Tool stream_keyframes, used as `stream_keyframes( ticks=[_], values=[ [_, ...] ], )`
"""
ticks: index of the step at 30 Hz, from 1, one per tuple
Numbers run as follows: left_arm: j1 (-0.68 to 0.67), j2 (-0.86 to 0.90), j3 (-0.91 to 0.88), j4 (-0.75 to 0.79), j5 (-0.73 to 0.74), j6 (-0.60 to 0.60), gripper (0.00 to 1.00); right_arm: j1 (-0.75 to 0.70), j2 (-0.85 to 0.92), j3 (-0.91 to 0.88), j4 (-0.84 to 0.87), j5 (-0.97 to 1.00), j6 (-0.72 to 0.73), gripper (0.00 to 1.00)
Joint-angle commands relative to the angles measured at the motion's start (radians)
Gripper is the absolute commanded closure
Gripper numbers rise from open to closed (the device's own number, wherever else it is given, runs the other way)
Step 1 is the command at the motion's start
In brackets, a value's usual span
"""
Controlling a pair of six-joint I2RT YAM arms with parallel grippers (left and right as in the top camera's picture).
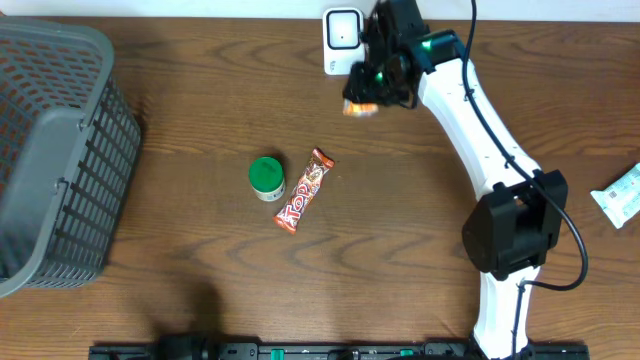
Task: Scan the item barcode
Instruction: 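Hold the tissue pack up against the white scanner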
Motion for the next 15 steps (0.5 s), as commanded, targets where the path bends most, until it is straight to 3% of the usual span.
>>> stream_keyframes(
  ticks=[1,6,9,15],
  values=[
    [0.003,-0.008,0.003,-0.078,-0.005,-0.006,0.14,0.029,0.001,0.023,0.089,0.101,-0.061,0.63],
    [0.003,-0.008,0.003,-0.078,-0.006,-0.006,0.14,0.055,0.002,0.023,0.319,0.278,-0.139,0.62],
    [0.003,-0.008,0.003,-0.078,-0.006,-0.006,0.14,0.059,0.027,0.023,0.477,0.364,-0.193,0.67],
    [0.003,-0.008,0.003,-0.078,-0.006,-0.006,0.14,0.049,0.127,0.023,0.763,0.383,-0.259,0.67]
  ],
)
